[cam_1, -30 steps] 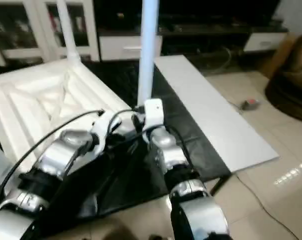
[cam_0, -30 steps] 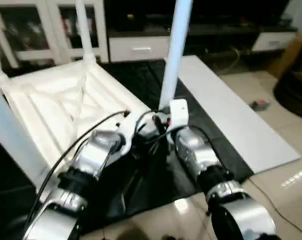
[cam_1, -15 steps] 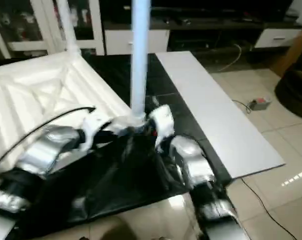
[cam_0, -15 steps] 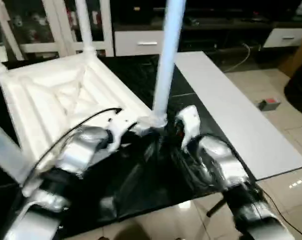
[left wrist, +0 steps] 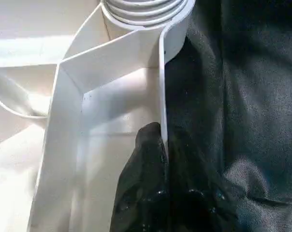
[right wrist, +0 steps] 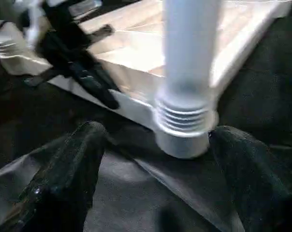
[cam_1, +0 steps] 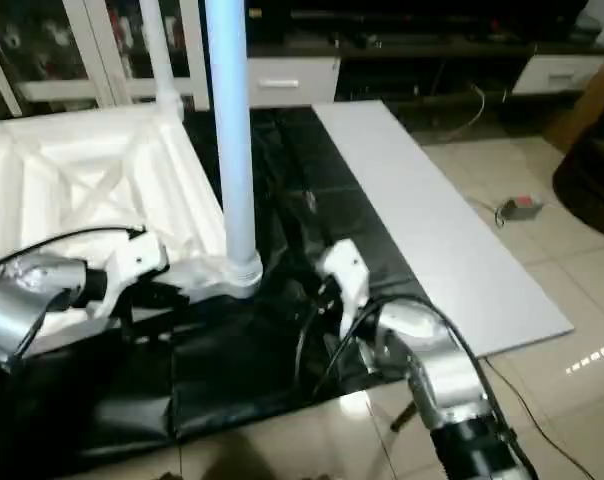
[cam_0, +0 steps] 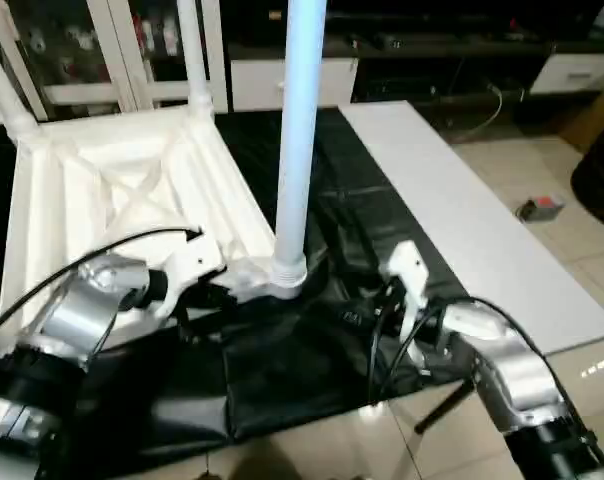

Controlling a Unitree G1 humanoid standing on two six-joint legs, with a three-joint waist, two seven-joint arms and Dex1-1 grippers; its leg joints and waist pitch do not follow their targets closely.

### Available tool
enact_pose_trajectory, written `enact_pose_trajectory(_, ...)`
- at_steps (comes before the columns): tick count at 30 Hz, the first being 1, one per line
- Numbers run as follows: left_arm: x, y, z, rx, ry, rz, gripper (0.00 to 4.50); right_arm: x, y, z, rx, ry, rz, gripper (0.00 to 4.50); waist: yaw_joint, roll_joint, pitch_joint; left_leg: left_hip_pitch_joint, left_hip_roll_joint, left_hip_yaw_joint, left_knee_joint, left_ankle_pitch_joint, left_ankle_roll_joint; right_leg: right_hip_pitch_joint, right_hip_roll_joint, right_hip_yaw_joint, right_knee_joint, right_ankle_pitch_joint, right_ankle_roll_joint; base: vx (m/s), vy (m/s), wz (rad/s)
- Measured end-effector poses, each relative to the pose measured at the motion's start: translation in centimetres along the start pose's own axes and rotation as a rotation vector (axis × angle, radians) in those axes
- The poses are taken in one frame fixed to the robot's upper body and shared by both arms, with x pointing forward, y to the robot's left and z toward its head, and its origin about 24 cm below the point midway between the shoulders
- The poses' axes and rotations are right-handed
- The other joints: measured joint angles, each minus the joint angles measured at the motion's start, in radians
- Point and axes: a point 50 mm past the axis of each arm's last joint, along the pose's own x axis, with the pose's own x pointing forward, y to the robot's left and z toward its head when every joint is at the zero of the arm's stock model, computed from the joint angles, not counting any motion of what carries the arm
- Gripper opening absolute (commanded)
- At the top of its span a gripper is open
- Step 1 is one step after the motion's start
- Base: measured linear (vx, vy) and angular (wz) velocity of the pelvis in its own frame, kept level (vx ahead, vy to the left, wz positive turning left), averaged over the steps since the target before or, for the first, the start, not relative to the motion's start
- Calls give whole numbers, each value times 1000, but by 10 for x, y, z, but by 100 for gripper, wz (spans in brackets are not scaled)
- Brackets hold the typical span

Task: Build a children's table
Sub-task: Rotate leg to tighten

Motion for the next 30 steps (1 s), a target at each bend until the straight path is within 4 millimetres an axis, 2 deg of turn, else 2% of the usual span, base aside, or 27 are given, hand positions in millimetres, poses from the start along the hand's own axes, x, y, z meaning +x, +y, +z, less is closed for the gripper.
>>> enact_pose_trajectory(3,-3,-3,-3,-34,3,46,0,0,1,5,0,-18,-6,376,-8,0,0,1,0,0,0,0,0,0,1,1,0,0,0,0,0,0)
enact_pose_trajectory(10,-25,-14,-20,-110,39,130,0,-3,2,7,0,-19,-13,376,-46,-1,0,3,3,-6,0,-7,-11,-1,10,3,0,1,-2,0,0,0)
enact_pose_trajectory(14,-38,-18,-29,-130,51,171,0,-5,1,7,3,-20,-18,376,-57,-1,0,4,5,-6,-3,-10,-15,-2,13,3,0,-1,-6,0,0,0)
enact_pose_trajectory(16,-42,-17,-31,-141,42,193,0,-5,2,6,11,-16,-16,376,-55,-1,0,3,6,-6,-3,-10,-15,-2,16,4,-1,-2,-7,0,0,0)
enact_pose_trajectory(17,-44,-17,-33,-168,29,214,44,-5,2,6,12,-15,-14,381,-53,-1,0,3,8,-6,-3,-10,-16,-3,18,4,-2,-1,-8,0,0,0)
enact_pose_trajectory(22,-49,-18,-37,-275,-41,248,95,-5,3,5,19,-12,-15,381,-38,-1,0,3,12,-6,-3,-10,-17,-3,22,4,-2,-2,-12,0,0,0)
enact_pose_trajectory(25,-55,-19,-22,-222,-148,234,107,-6,4,1,31,-8,-18,381,-15,-1,0,5,14,-6,-3,-10,-17,-3,23,3,-2,-2,-13,0,0,0)
enact_pose_trajectory(28,-62,-13,-11,-113,-253,301,140,-7,6,3,34,-17,-38,381,0,-1,0,5,14,-6,-2,-10,-18,-2,24,3,-2,-2,-13,0,0,0)
enact_pose_trajectory(30,-63,-10,-3,-106,-339,351,142,-7,6,4,38,-26,-50,381,7,-1,0,6,14,-6,-1,-10,-18,-1,23,4,-2,-2,-13,0,0,0)
